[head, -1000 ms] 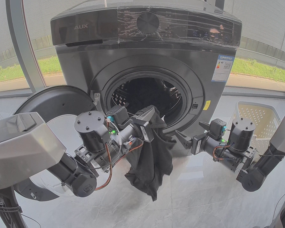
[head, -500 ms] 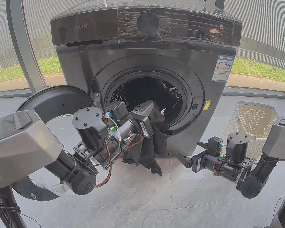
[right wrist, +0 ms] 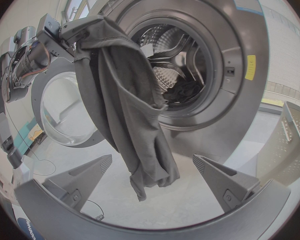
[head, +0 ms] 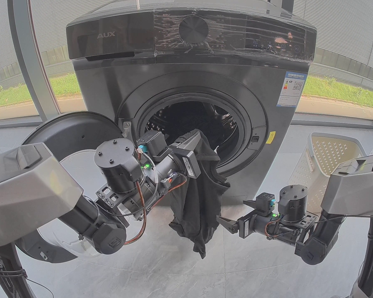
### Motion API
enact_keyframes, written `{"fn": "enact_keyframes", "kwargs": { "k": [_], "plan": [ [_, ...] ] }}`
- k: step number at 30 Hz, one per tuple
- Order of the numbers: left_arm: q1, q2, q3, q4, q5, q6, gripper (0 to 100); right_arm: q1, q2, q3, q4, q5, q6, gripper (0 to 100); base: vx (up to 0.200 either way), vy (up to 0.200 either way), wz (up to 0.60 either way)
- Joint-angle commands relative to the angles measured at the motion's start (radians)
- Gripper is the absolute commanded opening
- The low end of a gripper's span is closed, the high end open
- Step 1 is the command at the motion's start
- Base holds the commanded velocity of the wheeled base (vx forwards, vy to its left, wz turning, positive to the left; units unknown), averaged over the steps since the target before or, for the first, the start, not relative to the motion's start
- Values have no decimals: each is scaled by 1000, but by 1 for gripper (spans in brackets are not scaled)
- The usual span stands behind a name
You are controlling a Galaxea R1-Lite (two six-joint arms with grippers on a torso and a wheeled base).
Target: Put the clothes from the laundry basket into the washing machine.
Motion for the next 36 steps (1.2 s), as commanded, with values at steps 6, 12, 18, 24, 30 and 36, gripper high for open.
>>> {"fn": "enact_keyframes", "kwargs": {
  "k": [6,12,18,24,30,36],
  "plan": [
    [-4,-28,7,0,3,1,0,1,224,-230,-59,47,-2,100,0,0,0],
    [-3,-31,10,-2,3,1,0,-1,301,-355,-92,75,-2,100,0,0,0],
    [-7,-30,10,-3,3,1,0,-1,313,-394,-121,98,-2,0,0,0,0],
    [0,-30,20,-11,3,0,0,-8,291,-371,-136,102,-2,0,0,0,0],
    [5,-56,93,-2,23,0,0,-45,170,-296,-141,101,-1,0,0,0,0],
    [34,-114,163,18,39,29,0,-50,-26,-141,-128,92,1,0,0,0,0]
  ]
}}
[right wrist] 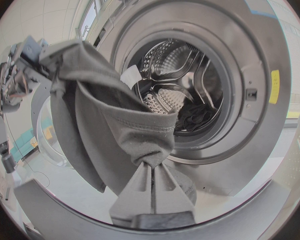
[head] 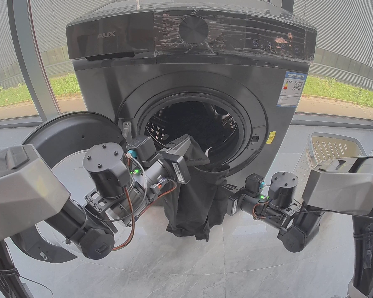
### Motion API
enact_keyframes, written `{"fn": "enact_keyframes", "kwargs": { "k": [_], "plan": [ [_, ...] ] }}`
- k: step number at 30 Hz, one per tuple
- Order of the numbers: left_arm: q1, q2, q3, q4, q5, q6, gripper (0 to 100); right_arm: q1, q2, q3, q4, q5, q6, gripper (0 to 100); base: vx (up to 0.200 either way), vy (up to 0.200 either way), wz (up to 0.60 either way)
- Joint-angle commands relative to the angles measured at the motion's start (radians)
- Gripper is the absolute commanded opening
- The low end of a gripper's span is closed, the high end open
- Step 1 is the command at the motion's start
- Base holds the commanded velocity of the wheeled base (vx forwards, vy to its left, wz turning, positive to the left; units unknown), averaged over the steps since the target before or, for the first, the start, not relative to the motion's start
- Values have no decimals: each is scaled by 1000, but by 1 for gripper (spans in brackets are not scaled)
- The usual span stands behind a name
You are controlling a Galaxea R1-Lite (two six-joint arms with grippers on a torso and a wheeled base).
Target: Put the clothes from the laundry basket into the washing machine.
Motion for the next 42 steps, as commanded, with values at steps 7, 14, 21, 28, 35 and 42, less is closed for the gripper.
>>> {"fn": "enact_keyframes", "kwargs": {
  "k": [7,14,21,28,35,42],
  "plan": [
    [2,-165,178,27,13,85,0,10,-421,258,57,-10,-13,0,0,0,0],
    [7,-267,204,-29,-14,52,0,10,-559,353,52,-9,-16,0,0,0,0],
    [-1,-282,256,-94,-61,37,0,-1,-598,353,60,-15,-16,0,0,0,0],
    [5,-273,296,-94,-70,37,0,12,-602,311,54,-70,-7,0,0,0,0],
    [15,-273,305,-95,-78,37,0,19,-602,288,55,-76,-5,0,0,0,0],
    [25,-270,301,-94,-78,35,0,19,-618,282,61,-90,-5,0,0,0,0]
  ]
}}
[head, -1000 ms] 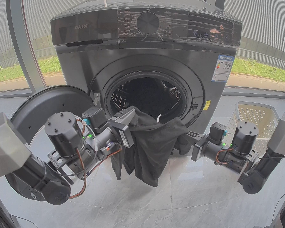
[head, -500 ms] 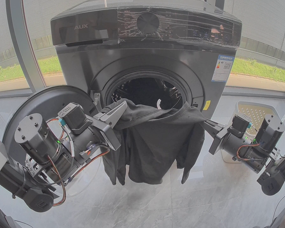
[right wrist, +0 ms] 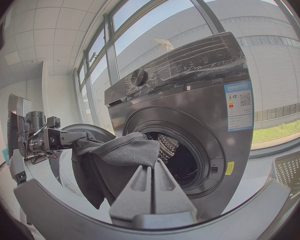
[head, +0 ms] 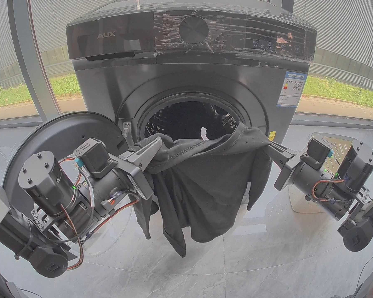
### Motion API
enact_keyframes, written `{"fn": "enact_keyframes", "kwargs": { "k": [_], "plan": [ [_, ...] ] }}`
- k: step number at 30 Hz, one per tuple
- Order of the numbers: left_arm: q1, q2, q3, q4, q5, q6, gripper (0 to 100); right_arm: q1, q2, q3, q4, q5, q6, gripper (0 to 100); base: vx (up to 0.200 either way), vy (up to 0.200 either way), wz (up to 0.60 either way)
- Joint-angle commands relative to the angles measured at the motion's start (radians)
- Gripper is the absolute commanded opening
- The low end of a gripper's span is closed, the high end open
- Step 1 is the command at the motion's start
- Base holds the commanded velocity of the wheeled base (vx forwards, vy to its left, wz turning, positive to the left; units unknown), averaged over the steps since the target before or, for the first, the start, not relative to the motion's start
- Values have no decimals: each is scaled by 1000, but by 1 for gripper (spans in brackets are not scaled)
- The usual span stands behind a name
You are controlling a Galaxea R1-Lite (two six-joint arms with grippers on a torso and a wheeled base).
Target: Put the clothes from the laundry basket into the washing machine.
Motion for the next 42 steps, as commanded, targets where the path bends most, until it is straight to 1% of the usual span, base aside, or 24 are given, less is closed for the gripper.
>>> {"fn": "enact_keyframes", "kwargs": {
  "k": [1,11,22,23,29,32,33,34,35,37,38,39,40,42],
  "plan": [
    [3,4,-1,0,0,1,0,0,-8,-3,1,-15,0,0,0,0,0],
    [3,4,-9,-1,0,-4,0,2,-8,-3,1,-20,0,0,0,0,0],
    [3,4,-1,0,-3,-2,0,4,-3,-3,1,-20,0,0,0,0,0],
    [3,4,-1,-1,-3,-2,100,4,0,-5,1,-20,0,0,0,0,0],
    [3,36,43,2,0,1,100,-1,46,-49,2,-23,0,0,0,0,0],
    [18,110,57,3,12,31,100,-6,72,-94,8,-24,0,0,0,0,0],
    [24,130,59,3,17,58,100,-7,81,-106,10,-27,2,0,0,0,0],
    [26,138,60,2,20,71,100,-7,83,-111,11,-30,0,0,0,0,0],
    [27,162,65,2,29,114,100,-3,89,-126,17,-49,2,0,0,0,0],
    [24,178,63,0,30,125,100,0,95,-143,19,-55,3,0,0,0,0],
    [17,181,65,2,20,128,100,2,104,-157,19,-56,2,0,0,0,0],
    [17,181,65,2,20,128,100,2,104,-157,19,-56,2,0,0,0,0],
    [7,185,66,2,13,133,100,7,114,-175,19,-56,3,0,0,0,0],
    [-3,213,54,2,12,133,100,22,115,-197,19,-56,3,0,0,0,0]
  ]
}}
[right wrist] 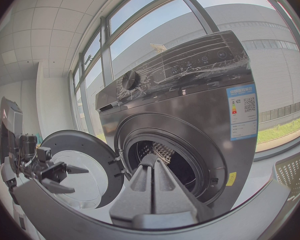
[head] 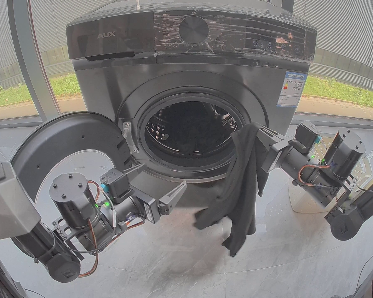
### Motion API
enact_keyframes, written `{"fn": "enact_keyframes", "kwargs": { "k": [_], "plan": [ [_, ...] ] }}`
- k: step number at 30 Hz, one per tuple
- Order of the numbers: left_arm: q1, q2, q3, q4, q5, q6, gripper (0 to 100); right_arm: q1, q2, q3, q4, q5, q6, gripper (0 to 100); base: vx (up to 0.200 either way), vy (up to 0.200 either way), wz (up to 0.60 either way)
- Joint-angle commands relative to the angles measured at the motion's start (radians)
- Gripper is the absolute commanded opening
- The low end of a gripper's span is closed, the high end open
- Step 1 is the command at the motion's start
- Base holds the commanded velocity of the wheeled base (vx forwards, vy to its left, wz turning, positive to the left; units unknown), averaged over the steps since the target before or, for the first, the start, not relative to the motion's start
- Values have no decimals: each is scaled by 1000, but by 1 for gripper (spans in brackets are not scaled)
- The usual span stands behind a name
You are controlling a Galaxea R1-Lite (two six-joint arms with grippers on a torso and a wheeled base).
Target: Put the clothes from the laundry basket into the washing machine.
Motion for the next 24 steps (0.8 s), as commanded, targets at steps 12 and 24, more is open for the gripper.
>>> {"fn": "enact_keyframes", "kwargs": {
  "k": [12,24],
  "plan": [
    [-22,281,-136,-4,-61,4,100,75,41,-74,-1,-9,22,0,0,0,0],
    [-40,415,-274,-7,-127,-6,100,109,50,-112,2,-32,30,0,0,0,0]
  ]
}}
